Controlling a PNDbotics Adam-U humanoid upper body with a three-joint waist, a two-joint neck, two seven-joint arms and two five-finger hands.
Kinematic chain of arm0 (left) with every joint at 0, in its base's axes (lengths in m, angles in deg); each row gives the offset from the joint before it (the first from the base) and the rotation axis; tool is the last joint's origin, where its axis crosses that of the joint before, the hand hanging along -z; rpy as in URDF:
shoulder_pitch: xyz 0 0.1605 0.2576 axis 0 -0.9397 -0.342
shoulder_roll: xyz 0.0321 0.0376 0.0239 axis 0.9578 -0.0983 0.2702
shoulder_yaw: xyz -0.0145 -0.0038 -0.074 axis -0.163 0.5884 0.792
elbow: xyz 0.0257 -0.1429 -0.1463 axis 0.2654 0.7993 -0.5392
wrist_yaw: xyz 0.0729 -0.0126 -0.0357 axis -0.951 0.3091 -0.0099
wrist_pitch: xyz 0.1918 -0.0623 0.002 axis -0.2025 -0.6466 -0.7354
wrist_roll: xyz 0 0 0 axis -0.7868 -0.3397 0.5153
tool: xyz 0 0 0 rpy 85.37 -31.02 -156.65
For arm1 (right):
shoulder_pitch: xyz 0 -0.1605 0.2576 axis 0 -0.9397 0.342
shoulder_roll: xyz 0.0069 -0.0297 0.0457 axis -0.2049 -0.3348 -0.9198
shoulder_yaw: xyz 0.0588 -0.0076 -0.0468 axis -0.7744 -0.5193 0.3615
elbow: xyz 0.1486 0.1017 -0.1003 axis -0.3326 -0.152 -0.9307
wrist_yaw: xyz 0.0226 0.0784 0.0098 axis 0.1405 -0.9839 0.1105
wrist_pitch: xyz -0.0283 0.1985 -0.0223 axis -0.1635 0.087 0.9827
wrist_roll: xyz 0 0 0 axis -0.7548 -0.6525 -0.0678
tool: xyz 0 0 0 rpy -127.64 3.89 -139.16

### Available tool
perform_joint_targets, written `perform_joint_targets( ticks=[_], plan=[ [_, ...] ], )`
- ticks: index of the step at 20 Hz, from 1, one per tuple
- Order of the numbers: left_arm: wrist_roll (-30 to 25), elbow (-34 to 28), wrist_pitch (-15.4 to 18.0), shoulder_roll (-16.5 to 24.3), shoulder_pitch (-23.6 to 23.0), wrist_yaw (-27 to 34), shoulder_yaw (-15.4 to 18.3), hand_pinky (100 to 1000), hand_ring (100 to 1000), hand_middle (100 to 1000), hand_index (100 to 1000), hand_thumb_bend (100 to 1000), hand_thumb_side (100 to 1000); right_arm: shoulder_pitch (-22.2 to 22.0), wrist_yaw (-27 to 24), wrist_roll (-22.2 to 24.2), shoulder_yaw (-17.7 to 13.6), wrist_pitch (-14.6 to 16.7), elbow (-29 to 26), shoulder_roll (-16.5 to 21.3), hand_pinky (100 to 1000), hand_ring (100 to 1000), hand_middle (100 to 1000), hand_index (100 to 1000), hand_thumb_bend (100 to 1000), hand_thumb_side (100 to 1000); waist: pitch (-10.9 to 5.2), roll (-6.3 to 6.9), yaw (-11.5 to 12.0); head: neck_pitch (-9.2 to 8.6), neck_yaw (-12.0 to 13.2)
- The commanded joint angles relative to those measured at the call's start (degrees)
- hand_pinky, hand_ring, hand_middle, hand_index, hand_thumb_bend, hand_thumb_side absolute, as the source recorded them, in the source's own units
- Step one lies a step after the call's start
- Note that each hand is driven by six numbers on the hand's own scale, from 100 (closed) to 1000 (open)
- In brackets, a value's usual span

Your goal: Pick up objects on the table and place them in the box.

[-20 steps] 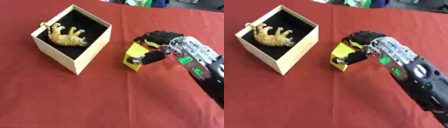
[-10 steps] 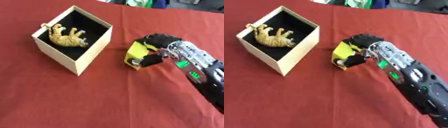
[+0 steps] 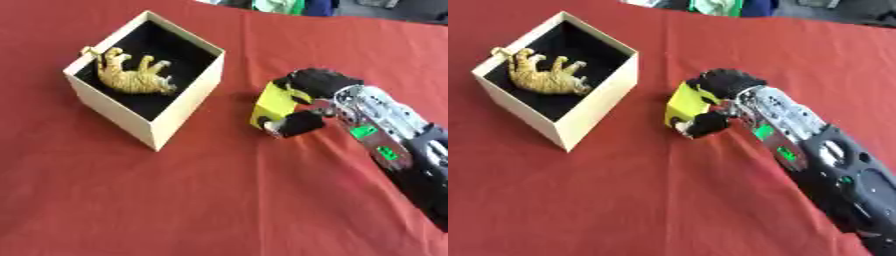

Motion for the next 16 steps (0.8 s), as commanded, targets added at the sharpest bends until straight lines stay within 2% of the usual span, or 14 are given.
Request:
perform_joint_targets(
  ticks=[1,4,9,16],
  plan=[
    [-0.47,-0.83,0.00,0.72,0.59,-0.41,-0.02,648,877,864,814,100,843,0.69,-1.09,-1.66,-0.70,-1.09,-1.47,0.83,652,646,463,872,143,814,-1.17,0.36,-0.08,-0.47,-0.09],
    [-0.81,-0.83,-0.02,0.78,0.55,-0.50,0.00,648,877,864,814,100,842,0.99,-2.77,-2.91,-0.96,-2.31,-1.78,0.77,643,638,435,862,103,827,-1.29,0.34,-0.18,-0.41,-0.04],
    [-1.53,-0.83,-0.04,0.86,0.47,-0.82,-0.05,649,877,864,814,100,842,1.91,-4.49,-4.54,-1.64,-4.10,-2.00,0.95,649,641,416,854,100,786,-1.43,0.29,-0.35,-0.33,-0.02],
    [-2.04,-0.83,-0.06,0.88,0.38,-1.21,-0.02,649,878,865,815,100,841,3.88,-4.36,-4.70,-2.12,-4.53,-2.19,1.10,650,637,396,845,100,709,-1.50,0.23,-0.35,-0.13,-0.05]
  ],
)
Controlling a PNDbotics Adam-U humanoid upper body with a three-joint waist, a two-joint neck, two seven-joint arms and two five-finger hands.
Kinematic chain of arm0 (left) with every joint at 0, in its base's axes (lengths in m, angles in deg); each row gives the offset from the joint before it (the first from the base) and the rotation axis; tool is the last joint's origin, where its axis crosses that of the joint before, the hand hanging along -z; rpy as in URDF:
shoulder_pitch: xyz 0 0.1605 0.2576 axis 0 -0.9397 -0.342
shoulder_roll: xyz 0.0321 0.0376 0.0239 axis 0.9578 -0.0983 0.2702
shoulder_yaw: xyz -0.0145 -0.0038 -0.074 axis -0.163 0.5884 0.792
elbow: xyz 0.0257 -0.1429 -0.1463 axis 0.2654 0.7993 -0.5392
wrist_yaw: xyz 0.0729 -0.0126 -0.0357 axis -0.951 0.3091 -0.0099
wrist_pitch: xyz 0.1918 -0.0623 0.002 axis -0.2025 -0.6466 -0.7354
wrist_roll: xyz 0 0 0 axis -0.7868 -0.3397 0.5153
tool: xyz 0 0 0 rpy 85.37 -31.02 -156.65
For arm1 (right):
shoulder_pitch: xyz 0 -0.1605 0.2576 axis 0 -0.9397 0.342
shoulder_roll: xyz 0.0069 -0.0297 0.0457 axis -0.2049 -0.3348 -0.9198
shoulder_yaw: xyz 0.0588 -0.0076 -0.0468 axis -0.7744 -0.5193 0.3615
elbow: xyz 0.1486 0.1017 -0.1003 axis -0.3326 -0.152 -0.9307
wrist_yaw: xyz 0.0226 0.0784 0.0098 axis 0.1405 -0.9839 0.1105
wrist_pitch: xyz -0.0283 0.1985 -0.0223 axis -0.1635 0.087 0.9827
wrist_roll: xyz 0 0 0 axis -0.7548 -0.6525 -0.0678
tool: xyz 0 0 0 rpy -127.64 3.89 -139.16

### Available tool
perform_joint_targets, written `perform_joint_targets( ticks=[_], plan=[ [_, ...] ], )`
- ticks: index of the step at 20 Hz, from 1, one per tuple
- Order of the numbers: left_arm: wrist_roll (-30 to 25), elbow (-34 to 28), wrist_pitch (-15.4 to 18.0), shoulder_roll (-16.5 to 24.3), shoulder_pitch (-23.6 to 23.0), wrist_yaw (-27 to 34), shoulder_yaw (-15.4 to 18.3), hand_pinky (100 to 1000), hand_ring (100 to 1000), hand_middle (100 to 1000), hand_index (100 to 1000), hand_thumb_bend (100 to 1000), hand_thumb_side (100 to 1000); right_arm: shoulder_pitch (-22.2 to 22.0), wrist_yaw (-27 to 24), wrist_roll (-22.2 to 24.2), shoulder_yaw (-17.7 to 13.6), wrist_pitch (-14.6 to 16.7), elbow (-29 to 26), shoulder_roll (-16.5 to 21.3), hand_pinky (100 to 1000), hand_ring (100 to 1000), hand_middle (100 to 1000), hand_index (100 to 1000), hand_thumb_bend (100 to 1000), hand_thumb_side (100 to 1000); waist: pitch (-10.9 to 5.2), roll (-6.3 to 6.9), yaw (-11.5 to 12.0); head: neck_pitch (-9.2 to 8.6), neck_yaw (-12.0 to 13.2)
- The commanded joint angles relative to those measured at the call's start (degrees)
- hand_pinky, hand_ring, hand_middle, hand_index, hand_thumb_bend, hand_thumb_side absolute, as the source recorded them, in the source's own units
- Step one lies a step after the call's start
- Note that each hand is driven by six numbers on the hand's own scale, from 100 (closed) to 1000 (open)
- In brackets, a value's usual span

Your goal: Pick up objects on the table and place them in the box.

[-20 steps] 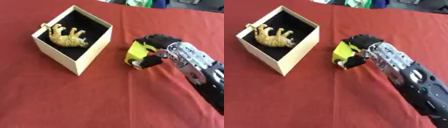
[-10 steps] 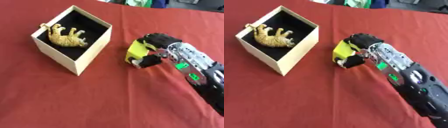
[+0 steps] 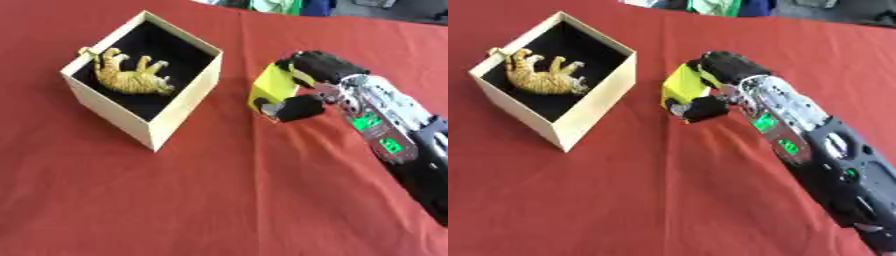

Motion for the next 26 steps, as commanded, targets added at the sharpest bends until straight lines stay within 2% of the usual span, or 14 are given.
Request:
perform_joint_targets(
  ticks=[1,6,12,20,26],
  plan=[
    [-0.35,-0.83,0.01,0.89,0.40,-0.39,-0.03,649,878,866,815,100,842,1.69,-0.51,0.20,-0.88,-0.12,-1.36,1.23,649,636,391,843,100,705,-1.47,0.25,-0.05,-0.11,-0.07],
    [-0.51,-0.83,-0.08,0.92,0.33,-0.50,-0.08,648,879,866,815,100,841,4.88,-0.22,1.15,-0.77,0.41,-1.58,1.34,652,636,379,832,100,668,-1.62,0.21,0.05,-0.09,-0.12],
    [-0.76,-0.83,-0.10,0.92,0.32,-0.55,-0.17,648,879,867,815,100,841,10.91,1.36,2.90,0.23,1.71,-1.33,0.37,656,638,378,827,100,653,-1.73,0.20,0.41,0.02,-0.28],
    [-0.97,-0.83,-0.07,0.84,0.35,-0.50,-0.29,649,880,867,816,100,840,20.05,2.13,5.29,1.28,3.86,0.76,-4.16,664,637,393,831,100,639,-1.82,0.21,0.96,0.36,-0.44],
    [-1.13,-0.83,-0.03,0.74,0.45,-0.34,-0.38,649,880,867,816,100,839,26.87,4.58,6.38,3.38,6.41,6.15,-8.21,668,642,411,828,100,616,-2.00,0.26,1.47,0.35,-0.64]
  ],
)
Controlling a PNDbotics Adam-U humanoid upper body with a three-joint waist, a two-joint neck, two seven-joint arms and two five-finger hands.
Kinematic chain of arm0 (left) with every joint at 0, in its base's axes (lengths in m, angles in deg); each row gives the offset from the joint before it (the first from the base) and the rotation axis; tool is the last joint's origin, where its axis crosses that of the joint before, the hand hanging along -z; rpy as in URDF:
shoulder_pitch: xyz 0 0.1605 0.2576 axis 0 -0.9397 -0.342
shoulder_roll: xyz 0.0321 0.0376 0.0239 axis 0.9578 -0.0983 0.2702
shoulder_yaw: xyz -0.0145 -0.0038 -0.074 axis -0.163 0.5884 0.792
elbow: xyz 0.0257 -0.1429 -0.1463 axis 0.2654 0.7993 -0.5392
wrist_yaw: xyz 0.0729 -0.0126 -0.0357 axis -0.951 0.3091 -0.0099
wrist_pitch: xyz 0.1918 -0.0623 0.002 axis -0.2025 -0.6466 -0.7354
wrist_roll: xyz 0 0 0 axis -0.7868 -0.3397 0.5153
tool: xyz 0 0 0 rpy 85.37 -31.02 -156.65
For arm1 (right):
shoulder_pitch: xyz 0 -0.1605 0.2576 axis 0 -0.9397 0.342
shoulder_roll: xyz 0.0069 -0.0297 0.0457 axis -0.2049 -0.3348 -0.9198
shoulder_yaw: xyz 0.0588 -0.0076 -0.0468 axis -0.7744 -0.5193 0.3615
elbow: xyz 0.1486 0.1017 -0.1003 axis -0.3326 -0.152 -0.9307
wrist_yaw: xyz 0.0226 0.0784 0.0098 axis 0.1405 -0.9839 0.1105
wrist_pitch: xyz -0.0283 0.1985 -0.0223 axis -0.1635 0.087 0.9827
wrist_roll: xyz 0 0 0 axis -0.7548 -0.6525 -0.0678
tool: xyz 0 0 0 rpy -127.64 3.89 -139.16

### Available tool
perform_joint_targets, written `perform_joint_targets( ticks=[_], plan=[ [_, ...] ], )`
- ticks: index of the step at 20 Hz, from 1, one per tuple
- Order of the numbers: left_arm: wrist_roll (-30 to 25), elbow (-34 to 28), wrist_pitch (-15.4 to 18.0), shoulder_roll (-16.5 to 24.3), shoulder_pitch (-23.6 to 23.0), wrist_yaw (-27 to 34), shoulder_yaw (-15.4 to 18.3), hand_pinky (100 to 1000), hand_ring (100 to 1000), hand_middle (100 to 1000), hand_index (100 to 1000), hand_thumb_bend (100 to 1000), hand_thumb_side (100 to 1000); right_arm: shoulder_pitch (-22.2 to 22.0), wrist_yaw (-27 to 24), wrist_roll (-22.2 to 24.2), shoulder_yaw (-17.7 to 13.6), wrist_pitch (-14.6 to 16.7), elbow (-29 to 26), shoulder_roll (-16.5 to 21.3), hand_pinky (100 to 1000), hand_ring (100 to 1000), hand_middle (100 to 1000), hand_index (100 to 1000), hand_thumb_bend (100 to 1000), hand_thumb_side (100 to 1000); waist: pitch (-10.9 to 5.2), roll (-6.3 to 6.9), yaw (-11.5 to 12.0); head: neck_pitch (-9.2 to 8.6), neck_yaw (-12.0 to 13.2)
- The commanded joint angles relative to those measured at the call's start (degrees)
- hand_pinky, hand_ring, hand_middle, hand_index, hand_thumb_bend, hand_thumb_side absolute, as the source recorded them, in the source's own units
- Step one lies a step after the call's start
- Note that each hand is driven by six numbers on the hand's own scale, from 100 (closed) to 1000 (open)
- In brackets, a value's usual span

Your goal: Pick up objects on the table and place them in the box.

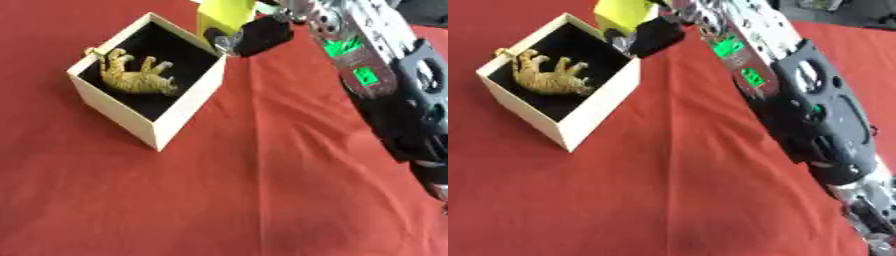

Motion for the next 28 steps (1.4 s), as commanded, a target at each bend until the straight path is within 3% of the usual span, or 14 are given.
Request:
perform_joint_targets(
  ticks=[1,14,19,22,25,28],
  plan=[
    [-0.28,-0.83,0.06,0.72,0.53,0.14,-0.08,649,880,868,816,100,838,3.03,1.67,0.14,0.61,1.24,2.93,-1.39,668,641,413,828,100,615,-1.36,0.34,0.22,0.23,-0.21],
    [-0.69,-0.83,0.10,0.23,0.82,0.42,-0.34,648,882,869,817,100,839,8.78,5.73,-2.45,3.01,4.13,19.55,-11.81,674,660,428,838,100,684,-1.16,0.53,1.27,-0.11,-1.12],
    [-0.79,-0.83,0.02,0.10,0.77,0.46,-0.38,648,882,870,817,100,840,8.91,5.36,-2.58,4.05,6.01,23.28,-13.05,685,678,457,848,100,719,-1.07,0.37,1.42,-0.03,-1.24],
    [-0.79,-0.83,0.05,0.10,0.79,0.48,-0.37,648,883,870,817,100,840,8.80,5.34,-1.71,4.69,7.14,24.90,-13.34,711,715,524,871,124,740,-1.05,0.40,1.46,0.12,-1.42],
    [-0.78,-0.83,0.08,0.08,0.79,0.49,-0.37,648,883,870,817,100,840,8.69,5.82,-0.80,4.96,8.12,26.03,-13.58,738,757,599,903,119,817,-1.01,0.49,1.47,0.11,-1.64],
    [-0.79,-0.83,0.09,0.06,0.77,0.47,-0.37,648,883,870,817,100,840,8.64,6.46,-0.41,4.87,8.55,26.24,-13.67,738,757,599,903,119,817,-0.99,0.53,1.45,0.13,-1.69]
  ],
)
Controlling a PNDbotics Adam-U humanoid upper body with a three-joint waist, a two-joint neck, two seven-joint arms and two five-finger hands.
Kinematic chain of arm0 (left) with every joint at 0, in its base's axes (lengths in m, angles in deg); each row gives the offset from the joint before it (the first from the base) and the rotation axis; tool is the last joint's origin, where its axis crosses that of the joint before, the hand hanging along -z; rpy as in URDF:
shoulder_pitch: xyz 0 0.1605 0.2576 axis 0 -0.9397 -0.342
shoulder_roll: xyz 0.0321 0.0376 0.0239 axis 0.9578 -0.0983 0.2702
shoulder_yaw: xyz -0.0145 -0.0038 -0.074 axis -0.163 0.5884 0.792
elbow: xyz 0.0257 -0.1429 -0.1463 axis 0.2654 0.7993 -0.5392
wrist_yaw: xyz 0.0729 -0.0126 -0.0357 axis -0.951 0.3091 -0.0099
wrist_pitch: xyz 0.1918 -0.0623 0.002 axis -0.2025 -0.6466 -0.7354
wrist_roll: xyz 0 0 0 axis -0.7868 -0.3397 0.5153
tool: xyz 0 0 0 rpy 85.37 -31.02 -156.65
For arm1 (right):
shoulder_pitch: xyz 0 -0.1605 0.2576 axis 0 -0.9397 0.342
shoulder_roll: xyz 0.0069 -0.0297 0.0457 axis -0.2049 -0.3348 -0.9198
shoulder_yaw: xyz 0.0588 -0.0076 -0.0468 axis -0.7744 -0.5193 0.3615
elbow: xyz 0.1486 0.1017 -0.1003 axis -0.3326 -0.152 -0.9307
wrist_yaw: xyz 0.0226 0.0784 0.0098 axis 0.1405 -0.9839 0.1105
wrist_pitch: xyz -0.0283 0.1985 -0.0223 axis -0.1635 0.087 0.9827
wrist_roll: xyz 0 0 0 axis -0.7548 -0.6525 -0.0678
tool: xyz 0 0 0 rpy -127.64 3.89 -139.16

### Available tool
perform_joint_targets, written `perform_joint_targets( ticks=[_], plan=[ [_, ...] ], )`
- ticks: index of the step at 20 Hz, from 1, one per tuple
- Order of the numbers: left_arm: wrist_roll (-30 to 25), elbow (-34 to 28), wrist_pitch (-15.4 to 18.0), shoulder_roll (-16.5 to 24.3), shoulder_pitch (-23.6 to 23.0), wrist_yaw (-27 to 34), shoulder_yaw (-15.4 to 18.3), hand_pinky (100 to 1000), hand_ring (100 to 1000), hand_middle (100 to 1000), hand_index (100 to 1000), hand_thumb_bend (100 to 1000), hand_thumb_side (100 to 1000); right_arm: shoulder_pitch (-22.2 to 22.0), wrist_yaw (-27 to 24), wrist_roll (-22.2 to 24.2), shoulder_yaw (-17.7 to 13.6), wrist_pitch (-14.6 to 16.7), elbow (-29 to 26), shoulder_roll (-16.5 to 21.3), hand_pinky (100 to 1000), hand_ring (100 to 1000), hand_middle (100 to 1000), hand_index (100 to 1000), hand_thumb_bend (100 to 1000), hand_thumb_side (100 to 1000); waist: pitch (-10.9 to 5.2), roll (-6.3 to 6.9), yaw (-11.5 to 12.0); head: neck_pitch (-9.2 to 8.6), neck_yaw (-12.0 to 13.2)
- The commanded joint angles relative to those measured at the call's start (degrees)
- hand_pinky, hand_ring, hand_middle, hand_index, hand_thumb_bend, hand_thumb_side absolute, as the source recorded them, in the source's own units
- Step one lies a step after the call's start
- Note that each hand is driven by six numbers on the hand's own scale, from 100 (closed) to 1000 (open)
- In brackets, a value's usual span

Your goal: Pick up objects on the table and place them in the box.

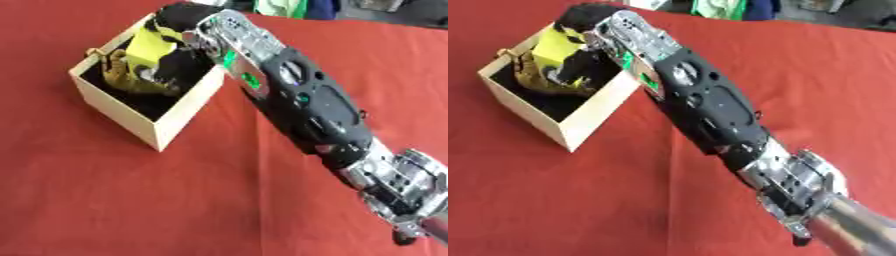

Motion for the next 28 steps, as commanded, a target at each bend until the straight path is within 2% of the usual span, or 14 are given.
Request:
perform_joint_targets(
  ticks=[1,3,4,5,8,14,18,19,20,21,23,28],
  plan=[
    [-0.13,-0.83,0.08,0.41,0.44,0.18,-0.01,648,883,871,818,100,839,1.30,0.88,0.25,-0.30,0.46,-0.28,0.32,782,833,721,963,200,921,-1.00,0.53,0.02,0.13,-0.16],
    [-0.19,-0.83,0.07,0.39,0.38,0.15,-0.02,648,883,871,818,100,839,1.17,1.72,0.32,-0.76,0.14,-1.14,0.48,789,841,734,968,229,956,-0.98,0.55,-0.07,0.11,-0.10],
    [-0.20,-0.83,0.06,0.38,0.37,0.14,-0.01,648,884,871,818,100,839,1.12,2.05,0.42,-0.91,0.00,-1.58,0.54,804,860,765,981,292,1000,-0.98,0.56,-0.09,0.09,-0.08],
    [-0.19,-0.83,0.05,0.38,0.36,0.14,0.00,648,884,871,818,100,839,1.09,2.46,0.49,-1.06,-0.15,-2.05,0.59,808,865,772,985,305,1000,-0.98,0.57,-0.12,0.06,-0.04],
    [-0.22,-0.83,0.06,0.38,0.36,0.16,-0.01,648,884,871,818,100,839,1.03,4.00,0.66,-1.50,-0.82,-3.31,0.67,836,896,810,1000,464,1000,-0.99,0.60,-0.17,-0.03,-0.02],
    [-0.31,-0.83,0.07,0.35,0.32,0.18,0.01,647,884,871,818,100,832,0.77,7.05,0.97,-2.55,-1.50,-4.93,0.85,857,913,824,1000,519,1000,-1.02,0.62,-0.30,0.00,-0.01],
    [-0.46,-0.83,0.08,0.36,0.28,0.19,0.01,647,884,871,818,100,829,0.57,6.63,1.92,-2.90,-0.70,-5.07,0.92,862,916,831,1000,485,982,-1.03,0.68,-0.38,-0.04,0.02],
    [-0.52,-0.83,0.10,0.36,0.28,0.18,0.00,648,885,871,818,100,827,0.52,6.46,2.37,-2.88,-0.26,-5.07,0.88,864,917,833,1000,436,904,-1.02,0.71,-0.38,-0.06,0.03],
    [-0.61,-0.83,0.12,0.37,0.27,0.15,-0.01,648,885,872,818,100,823,0.46,5.97,3.05,-2.81,0.40,-5.02,0.79,864,915,834,1000,370,788,-1.02,0.73,-0.38,-0.05,0.02],
    [-0.73,-0.83,0.12,0.36,0.25,0.12,-0.01,648,885,872,819,100,825,0.41,4.80,3.91,-2.78,1.21,-4.94,0.66,860,909,825,1000,359,817,-1.01,0.75,-0.39,-0.02,0.02],
    [-0.89,-0.83,0.10,0.32,0.23,0.10,-0.02,648,885,872,819,100,828,0.40,3.26,4.71,-3.08,1.70,-5.24,0.72,857,904,819,1000,347,809,-1.00,0.77,-0.43,-0.01,0.02],
    [-1.01,-0.83,0.12,0.34,0.28,0.13,0.00,648,886,872,819,100,828,0.00,2.64,4.21,-4.36,0.41,-8.31,0.99,853,892,805,1000,267,802,-0.99,0.81,-0.49,-0.08,0.09]
  ],
)
